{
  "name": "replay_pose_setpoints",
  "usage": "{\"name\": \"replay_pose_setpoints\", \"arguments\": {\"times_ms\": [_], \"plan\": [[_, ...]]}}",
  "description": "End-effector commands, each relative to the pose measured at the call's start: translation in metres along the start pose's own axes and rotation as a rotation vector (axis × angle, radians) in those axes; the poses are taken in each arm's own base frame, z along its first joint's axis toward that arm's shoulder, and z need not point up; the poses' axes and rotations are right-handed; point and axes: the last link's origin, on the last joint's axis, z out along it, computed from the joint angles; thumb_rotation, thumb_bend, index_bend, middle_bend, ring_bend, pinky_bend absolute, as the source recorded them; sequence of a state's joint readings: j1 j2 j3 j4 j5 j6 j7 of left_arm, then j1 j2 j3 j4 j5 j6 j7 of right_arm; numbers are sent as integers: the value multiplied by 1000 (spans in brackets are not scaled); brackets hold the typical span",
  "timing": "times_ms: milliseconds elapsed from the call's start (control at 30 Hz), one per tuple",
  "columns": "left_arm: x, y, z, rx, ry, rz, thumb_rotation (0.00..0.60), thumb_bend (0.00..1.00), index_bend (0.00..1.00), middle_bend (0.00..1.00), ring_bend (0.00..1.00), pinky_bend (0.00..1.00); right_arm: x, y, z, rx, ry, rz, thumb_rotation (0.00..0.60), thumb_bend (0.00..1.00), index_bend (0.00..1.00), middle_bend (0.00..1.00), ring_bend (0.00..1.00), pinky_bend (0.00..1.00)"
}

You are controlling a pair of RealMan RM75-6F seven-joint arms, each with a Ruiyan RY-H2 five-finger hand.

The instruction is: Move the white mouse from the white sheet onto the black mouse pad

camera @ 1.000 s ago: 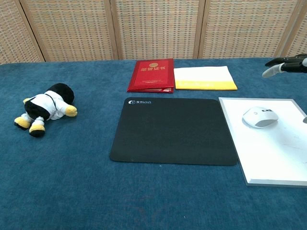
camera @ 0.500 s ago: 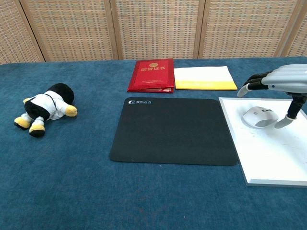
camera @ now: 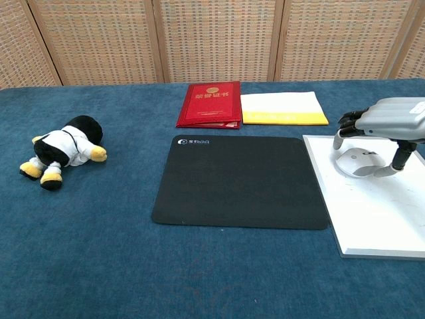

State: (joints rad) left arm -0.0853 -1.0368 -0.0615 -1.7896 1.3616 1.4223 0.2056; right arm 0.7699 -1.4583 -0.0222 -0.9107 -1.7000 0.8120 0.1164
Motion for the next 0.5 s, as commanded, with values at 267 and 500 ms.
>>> {"name": "replay_pose_setpoints", "arguments": {"times_ms": [267, 500], "plan": [[-1, 1, 2, 3, -4, 4, 600, 0, 0, 0, 0, 0, -4, 0, 7, -13, -10, 10, 600, 431, 351, 363, 218, 276], [-1, 0, 3, 8, -7, 1, 600, 0, 0, 0, 0, 0, 1, -2, 7, 7, 62, 32, 600, 513, 497, 491, 325, 330]]}}
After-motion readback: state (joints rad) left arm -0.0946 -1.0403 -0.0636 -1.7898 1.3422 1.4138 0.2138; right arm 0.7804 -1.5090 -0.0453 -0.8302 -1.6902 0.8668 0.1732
